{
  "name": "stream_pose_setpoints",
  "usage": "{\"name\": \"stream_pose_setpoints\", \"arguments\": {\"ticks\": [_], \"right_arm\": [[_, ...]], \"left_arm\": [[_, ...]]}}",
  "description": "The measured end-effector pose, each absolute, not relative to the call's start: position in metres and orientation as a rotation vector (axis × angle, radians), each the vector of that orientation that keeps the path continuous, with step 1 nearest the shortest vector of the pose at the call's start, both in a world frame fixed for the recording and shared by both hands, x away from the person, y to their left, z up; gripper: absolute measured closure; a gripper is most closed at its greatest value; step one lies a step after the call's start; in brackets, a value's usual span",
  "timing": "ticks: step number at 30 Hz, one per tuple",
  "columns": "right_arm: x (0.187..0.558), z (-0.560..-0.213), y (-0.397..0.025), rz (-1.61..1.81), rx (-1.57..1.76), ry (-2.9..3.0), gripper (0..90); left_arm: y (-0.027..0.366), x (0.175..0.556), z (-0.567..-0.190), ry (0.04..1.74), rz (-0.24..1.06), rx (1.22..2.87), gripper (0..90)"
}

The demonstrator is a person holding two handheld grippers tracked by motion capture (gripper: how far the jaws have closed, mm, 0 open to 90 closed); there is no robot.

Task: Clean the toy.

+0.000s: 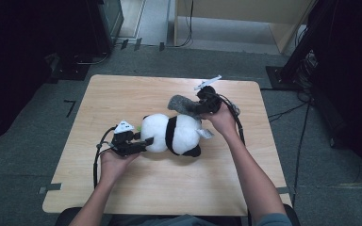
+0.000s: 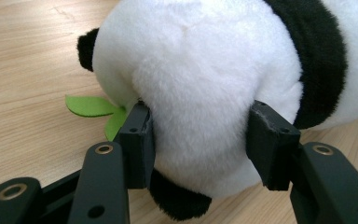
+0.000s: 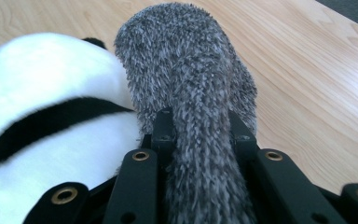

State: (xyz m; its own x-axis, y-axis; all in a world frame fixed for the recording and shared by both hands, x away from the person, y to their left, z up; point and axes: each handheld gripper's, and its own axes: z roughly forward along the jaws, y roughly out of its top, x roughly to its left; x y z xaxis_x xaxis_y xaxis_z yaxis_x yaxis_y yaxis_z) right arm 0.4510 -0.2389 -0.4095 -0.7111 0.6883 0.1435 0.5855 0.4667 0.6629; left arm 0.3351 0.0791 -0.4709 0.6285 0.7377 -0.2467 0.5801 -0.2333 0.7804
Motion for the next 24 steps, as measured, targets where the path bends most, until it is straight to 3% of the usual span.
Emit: {"name": "stream_pose_setpoints", "arguments": {"ticks": [13, 24], "right_arm": [[0.452, -0.438, -0.274, 1.069, 1.263, 2.516, 72.8], [0.44, -0.394, -0.262, 1.21, 1.185, 2.44, 73.3]], "left_arm": [[0.08, 0.336, -0.472, 1.037, 0.21, 1.913, 47.4], [0.08, 0.336, -0.472, 1.042, 0.205, 1.904, 47.5]]}}
